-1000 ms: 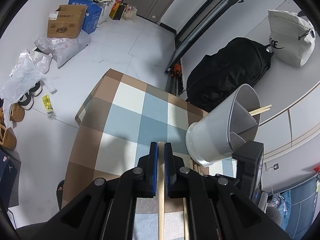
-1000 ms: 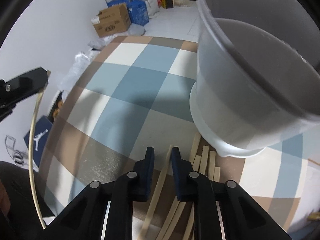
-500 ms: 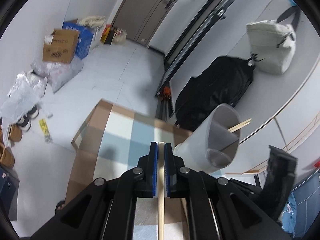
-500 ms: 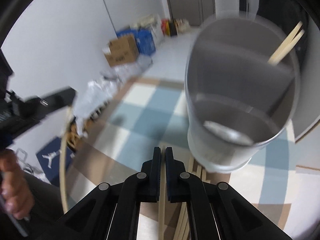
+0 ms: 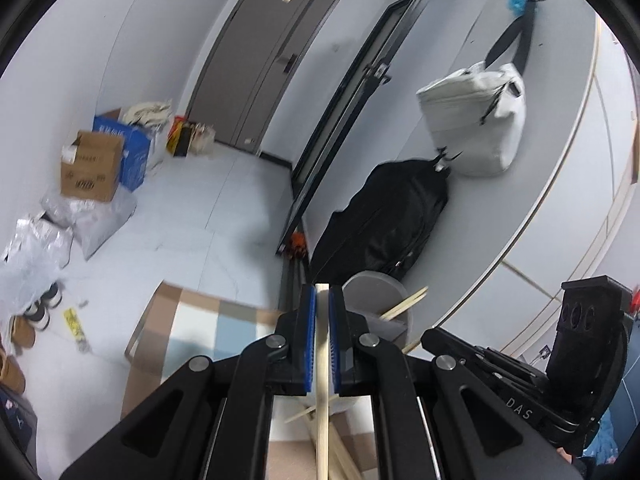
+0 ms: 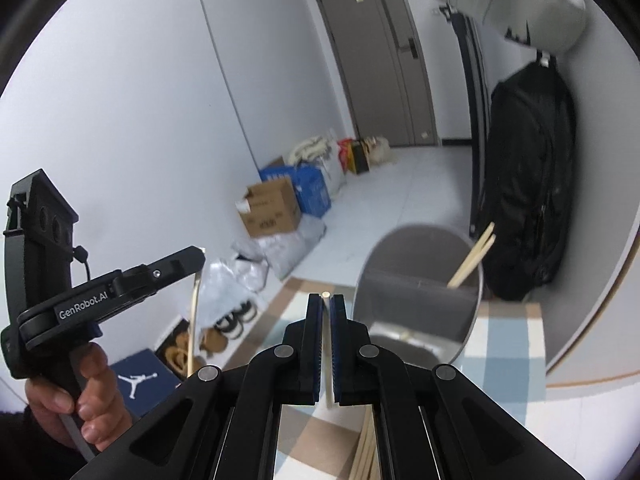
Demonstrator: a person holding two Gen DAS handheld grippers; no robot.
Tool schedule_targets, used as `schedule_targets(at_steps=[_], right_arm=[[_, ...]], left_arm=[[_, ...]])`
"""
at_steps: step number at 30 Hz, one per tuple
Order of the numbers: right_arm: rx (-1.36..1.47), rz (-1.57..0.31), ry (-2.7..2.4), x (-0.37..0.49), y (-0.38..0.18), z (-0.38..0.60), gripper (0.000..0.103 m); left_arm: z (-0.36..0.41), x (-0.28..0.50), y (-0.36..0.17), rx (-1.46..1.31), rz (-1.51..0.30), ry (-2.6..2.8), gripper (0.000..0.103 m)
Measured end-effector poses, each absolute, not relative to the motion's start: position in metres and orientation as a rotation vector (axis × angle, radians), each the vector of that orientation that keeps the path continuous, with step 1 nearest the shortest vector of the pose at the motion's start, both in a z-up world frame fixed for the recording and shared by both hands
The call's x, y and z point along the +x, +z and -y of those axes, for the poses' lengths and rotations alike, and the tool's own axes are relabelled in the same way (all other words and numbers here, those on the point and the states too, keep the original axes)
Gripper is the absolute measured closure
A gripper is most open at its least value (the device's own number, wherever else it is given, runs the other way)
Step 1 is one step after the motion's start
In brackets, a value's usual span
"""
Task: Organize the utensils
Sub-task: 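Lift both held sticks up toward the holder opening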
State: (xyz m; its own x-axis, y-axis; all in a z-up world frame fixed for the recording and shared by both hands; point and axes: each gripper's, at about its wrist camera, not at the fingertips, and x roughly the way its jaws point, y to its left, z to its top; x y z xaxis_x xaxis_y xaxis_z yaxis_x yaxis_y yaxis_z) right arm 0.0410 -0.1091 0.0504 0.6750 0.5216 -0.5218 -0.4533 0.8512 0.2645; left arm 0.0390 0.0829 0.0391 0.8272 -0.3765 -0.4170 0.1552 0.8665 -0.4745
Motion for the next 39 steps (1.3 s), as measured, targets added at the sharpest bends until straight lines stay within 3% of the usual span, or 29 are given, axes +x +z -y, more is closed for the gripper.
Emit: schedule_targets(at_steps=[20, 39], right_arm=[[0.138, -0.463, 0.539, 0.074, 0.165, 0.173, 0.1], [0.148, -0.563, 0.528, 0.137, 0.145, 0.193, 0.1]], left_arm=[[-0.033, 0.091, 0.122, -0.287, -0.285, -0.313, 0.101], [-0.016, 0.149, 0.082, -0.244, -0.218, -0.332, 0.101]])
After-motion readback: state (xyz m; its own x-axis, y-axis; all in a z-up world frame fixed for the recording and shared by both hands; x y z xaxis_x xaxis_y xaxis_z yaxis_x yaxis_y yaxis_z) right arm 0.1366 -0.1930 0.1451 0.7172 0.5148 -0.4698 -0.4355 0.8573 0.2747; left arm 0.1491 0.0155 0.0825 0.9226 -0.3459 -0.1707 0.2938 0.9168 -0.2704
